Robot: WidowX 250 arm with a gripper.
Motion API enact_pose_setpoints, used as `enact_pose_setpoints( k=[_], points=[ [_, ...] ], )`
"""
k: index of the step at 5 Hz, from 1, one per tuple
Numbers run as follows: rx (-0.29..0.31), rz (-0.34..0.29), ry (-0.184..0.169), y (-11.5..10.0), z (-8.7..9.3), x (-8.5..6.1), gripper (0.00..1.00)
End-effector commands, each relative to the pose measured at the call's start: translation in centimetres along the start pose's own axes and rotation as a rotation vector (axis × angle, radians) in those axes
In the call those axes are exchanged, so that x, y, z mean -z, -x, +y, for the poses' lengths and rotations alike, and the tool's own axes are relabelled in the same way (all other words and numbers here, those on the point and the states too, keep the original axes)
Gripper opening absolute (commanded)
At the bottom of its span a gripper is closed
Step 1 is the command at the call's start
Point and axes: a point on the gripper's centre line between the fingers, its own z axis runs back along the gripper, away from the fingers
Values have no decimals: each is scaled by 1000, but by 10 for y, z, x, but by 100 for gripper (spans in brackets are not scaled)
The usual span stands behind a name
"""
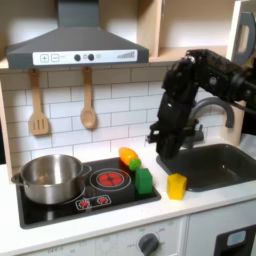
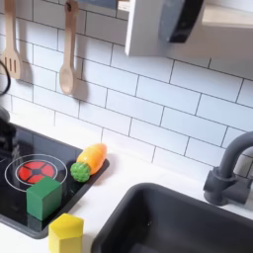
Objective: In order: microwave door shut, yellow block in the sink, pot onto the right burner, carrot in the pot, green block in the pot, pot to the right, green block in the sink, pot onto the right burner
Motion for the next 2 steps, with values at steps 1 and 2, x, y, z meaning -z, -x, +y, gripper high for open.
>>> enact_pose_setpoints(
  k=[1, 2],
  points=[
    [-10, -112, -15, -43, 12, -3, 0],
    [-12, -154, -29, -65, 16, -8, 0]
  ],
)
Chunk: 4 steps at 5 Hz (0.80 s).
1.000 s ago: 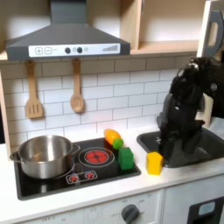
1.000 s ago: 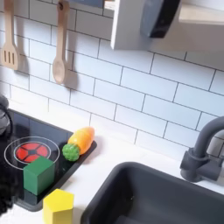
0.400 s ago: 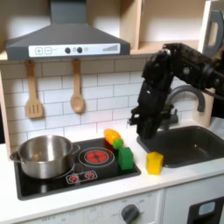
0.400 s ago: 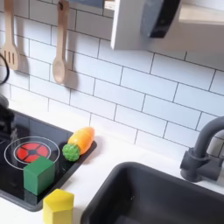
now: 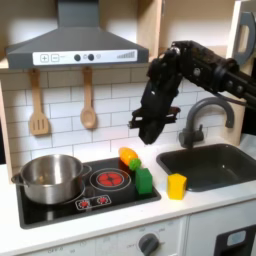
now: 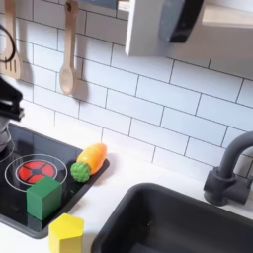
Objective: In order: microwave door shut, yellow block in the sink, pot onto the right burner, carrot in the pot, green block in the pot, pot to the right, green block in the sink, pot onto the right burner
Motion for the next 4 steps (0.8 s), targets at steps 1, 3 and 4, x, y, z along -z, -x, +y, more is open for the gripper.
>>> enact_pose_setpoints(
  k=[1, 3, 4],
  points=[
    [-7, -92, -12, -39, 7, -7, 0],
    [-8, -189, -27, -71, 19, -26, 0],
    [-15, -228, -29, -82, 26, -32, 0]
  ],
)
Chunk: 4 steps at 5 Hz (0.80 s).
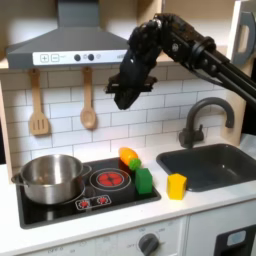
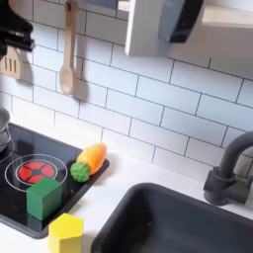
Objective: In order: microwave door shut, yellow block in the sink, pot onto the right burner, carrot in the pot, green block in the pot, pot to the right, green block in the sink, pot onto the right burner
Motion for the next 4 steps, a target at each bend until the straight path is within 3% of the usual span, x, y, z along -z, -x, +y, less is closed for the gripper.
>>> enact_pose_setpoints(
  k=[1, 4],
  points=[
    [-19, -78, -10, -25, 18, -8, 0],
    [3, -155, 11, -52, 15, -4, 0]
  ],
)
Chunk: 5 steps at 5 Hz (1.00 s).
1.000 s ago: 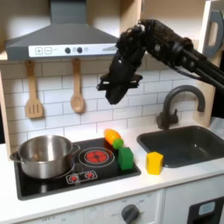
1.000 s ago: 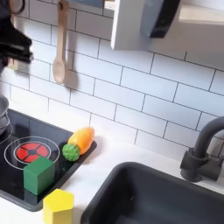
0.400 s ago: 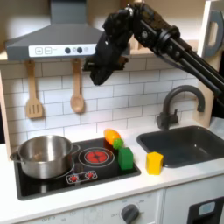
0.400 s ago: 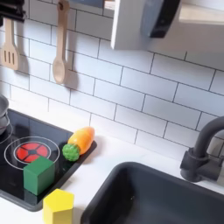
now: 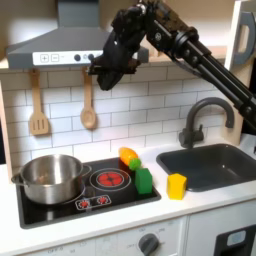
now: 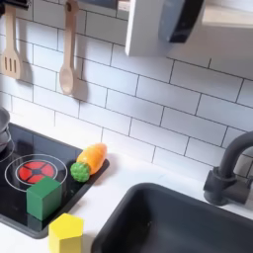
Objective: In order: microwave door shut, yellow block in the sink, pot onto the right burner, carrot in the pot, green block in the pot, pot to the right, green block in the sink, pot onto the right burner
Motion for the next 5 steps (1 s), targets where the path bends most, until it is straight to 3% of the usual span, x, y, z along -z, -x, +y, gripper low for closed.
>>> enact_pose_setpoints(
  k=[1, 3, 5],
  points=[
    [18, -47, 16, -18, -4, 8, 0],
    [21, -91, 55, -29, -6, 11, 0],
    [23, -108, 52, -38, -7, 12, 0]
  ],
)
